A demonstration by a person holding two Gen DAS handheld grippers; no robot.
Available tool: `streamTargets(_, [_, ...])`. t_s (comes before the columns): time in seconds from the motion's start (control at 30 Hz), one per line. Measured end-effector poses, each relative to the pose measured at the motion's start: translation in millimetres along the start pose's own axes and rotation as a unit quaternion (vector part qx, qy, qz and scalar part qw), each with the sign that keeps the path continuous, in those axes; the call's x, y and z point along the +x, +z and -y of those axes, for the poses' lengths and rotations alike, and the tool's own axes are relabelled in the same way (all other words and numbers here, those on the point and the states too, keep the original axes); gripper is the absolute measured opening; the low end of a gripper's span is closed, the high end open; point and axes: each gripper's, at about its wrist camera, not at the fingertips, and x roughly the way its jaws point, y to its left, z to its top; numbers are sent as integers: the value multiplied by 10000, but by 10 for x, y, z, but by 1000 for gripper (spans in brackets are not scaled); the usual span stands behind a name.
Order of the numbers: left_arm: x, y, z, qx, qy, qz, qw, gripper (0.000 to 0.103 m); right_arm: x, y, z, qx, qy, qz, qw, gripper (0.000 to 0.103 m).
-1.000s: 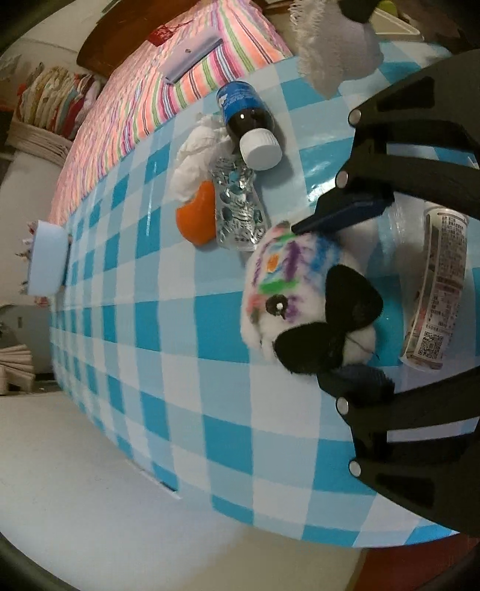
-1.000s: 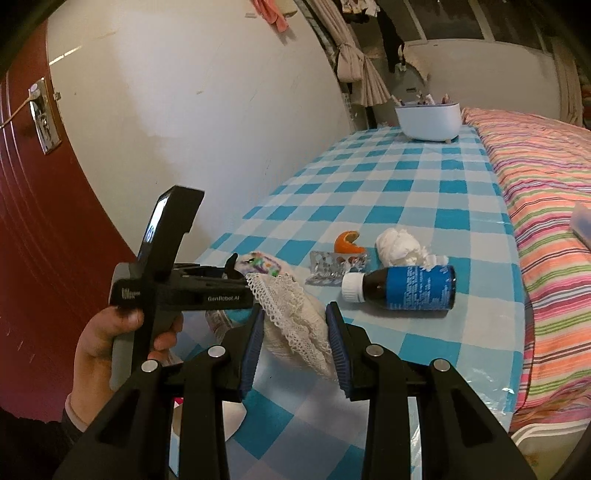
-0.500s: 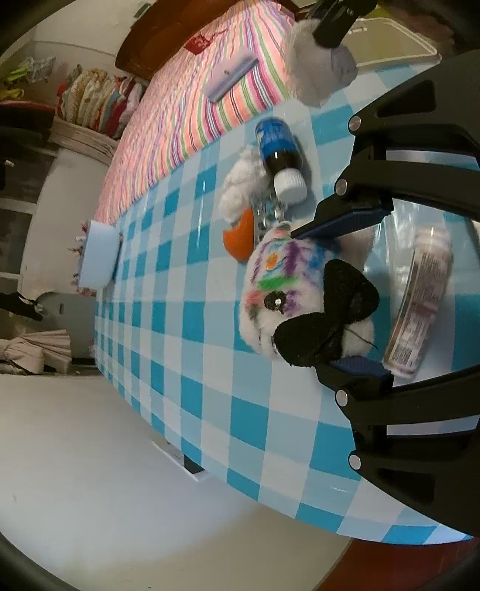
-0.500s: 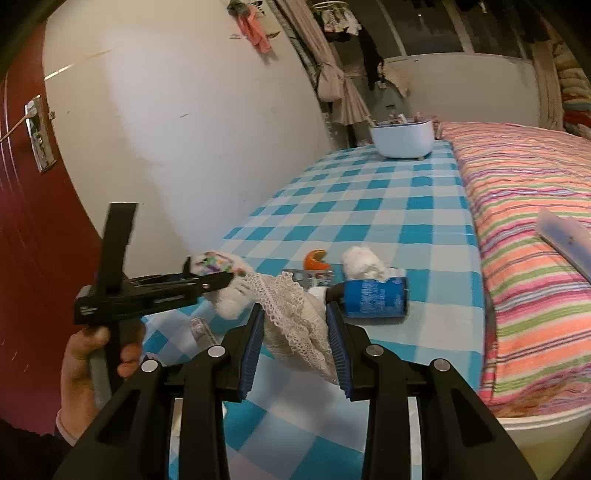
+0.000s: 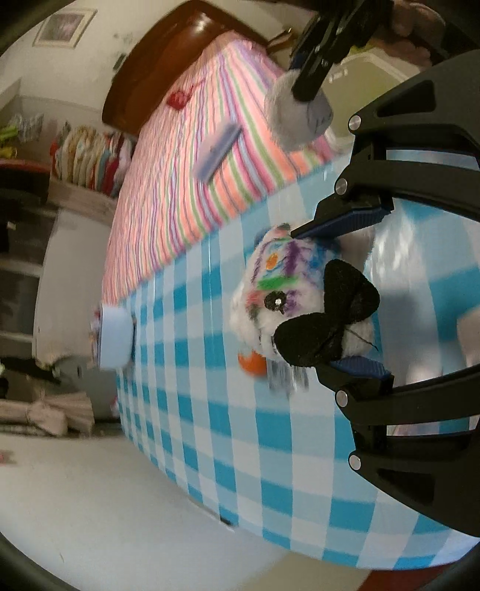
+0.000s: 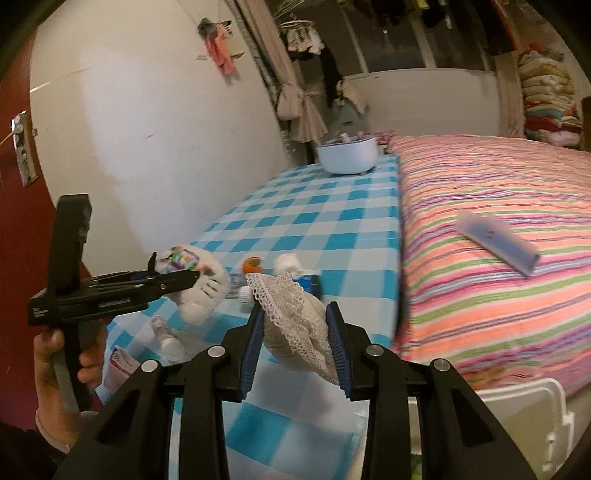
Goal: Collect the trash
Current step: 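Carry the cloth and plush toy to the white bin and open both grippers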
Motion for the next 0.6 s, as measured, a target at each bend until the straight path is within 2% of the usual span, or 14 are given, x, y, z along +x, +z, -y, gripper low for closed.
streamTargets(0.2, [47, -23, 479, 360, -426, -44, 9984, 55, -286, -108, 268, 201, -413, 117, 9989, 34])
streamTargets(0.5, [119, -107, 949, 808, -701, -140, 9942, 55, -724, -427, 659, 713, -1025, 253, 9918, 36])
streamTargets(0.6, [134, -135, 1054, 892, -767, -169, 9929, 55, -809, -505, 772, 966, -1082, 273, 9890, 36])
